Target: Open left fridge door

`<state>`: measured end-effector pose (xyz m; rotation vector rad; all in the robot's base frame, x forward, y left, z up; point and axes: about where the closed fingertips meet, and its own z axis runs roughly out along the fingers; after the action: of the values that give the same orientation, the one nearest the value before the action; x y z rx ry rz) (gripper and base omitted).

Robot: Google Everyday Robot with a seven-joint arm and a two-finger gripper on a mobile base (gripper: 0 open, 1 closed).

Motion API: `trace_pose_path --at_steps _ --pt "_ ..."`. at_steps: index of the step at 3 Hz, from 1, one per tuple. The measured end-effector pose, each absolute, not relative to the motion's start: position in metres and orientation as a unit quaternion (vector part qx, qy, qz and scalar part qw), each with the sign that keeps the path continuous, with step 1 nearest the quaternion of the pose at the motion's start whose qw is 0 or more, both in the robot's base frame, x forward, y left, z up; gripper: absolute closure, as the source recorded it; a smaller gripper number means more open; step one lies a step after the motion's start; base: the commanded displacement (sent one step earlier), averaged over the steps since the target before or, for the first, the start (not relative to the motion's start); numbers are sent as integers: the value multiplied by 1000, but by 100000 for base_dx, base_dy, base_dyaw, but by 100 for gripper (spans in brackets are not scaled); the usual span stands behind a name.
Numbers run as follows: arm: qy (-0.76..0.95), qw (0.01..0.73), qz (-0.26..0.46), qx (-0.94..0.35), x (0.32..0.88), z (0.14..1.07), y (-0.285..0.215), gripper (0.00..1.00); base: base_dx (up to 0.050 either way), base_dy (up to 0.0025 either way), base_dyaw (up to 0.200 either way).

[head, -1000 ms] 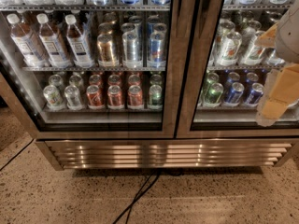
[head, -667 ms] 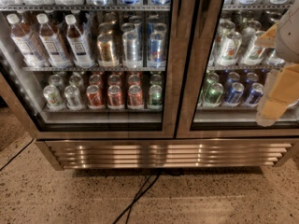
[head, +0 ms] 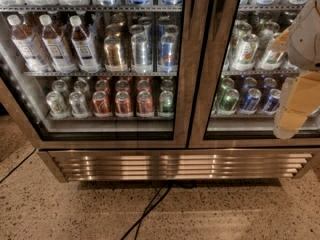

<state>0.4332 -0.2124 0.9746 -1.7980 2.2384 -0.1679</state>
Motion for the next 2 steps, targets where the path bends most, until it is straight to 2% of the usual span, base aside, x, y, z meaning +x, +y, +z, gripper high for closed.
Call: trace_pose_path --at_steps 2 --pt "784 200 -39 -586 462 983 -218 0 0 0 0"
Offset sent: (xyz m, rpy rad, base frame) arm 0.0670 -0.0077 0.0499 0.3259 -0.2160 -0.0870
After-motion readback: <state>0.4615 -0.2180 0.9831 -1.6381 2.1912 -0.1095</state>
